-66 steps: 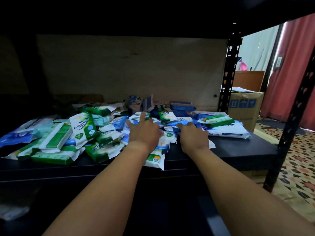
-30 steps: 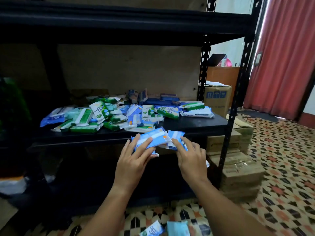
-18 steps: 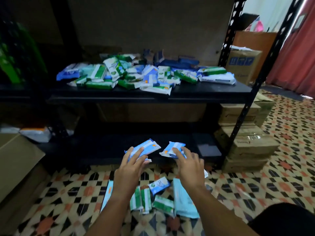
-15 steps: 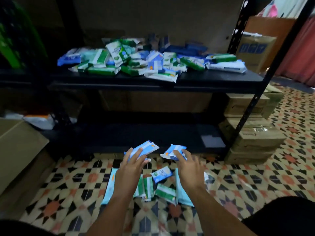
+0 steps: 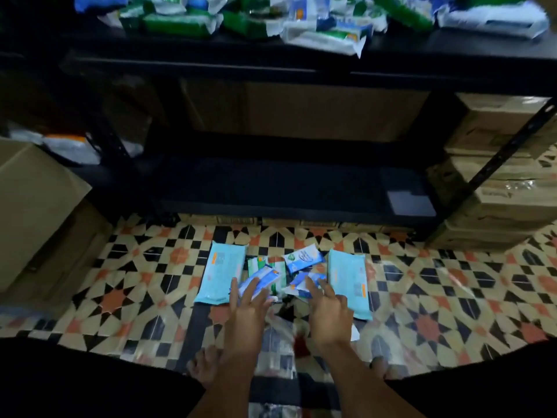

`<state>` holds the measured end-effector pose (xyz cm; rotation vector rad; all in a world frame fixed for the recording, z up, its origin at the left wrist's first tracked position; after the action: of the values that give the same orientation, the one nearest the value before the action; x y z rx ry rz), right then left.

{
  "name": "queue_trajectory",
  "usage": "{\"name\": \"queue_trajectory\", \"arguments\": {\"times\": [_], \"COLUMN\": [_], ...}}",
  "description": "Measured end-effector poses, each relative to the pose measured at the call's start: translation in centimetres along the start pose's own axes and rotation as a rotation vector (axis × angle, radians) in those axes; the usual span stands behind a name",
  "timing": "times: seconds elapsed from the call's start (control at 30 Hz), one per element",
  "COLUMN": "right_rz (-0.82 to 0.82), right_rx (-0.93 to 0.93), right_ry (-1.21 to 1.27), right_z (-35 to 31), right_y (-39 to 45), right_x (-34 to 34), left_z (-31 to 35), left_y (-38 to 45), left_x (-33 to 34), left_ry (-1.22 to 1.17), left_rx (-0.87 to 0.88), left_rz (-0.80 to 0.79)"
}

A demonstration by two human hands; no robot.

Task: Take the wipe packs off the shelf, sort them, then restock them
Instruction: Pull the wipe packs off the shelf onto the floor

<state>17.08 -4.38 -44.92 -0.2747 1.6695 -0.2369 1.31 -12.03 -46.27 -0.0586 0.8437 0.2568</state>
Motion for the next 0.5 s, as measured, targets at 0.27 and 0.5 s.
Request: {"name": "queue_trajectory", "arguments": {"times": [0.27, 0.5], "right_rz": [-0.281, -0.271], "right_rx": [0.114, 0.174], "right_ry": [0.100, 0.146], "right_z": [1.7, 2.7], "right_y": [0.5, 1.5], "right_x": [3.7, 1.8], "left_z": [-1.8, -1.0], "left_y": [-1.7, 0.1], "left_x": [1.6, 0.2], "left_ry": [0.482, 0.590], "left_rx": [-0.286, -0.217], "left_rz": [-0.180, -0.188]}}
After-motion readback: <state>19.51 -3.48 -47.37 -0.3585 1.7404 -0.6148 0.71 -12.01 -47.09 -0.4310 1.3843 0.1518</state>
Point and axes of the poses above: each hand's wrist, its own y-axis towards the middle knuckle, its own x-axis out of the palm, z = x × y, the point moved 5 cm from there along y, towards the middle knuckle, and after that the axes turned 13 degrees about x, right-handed, at the moved point
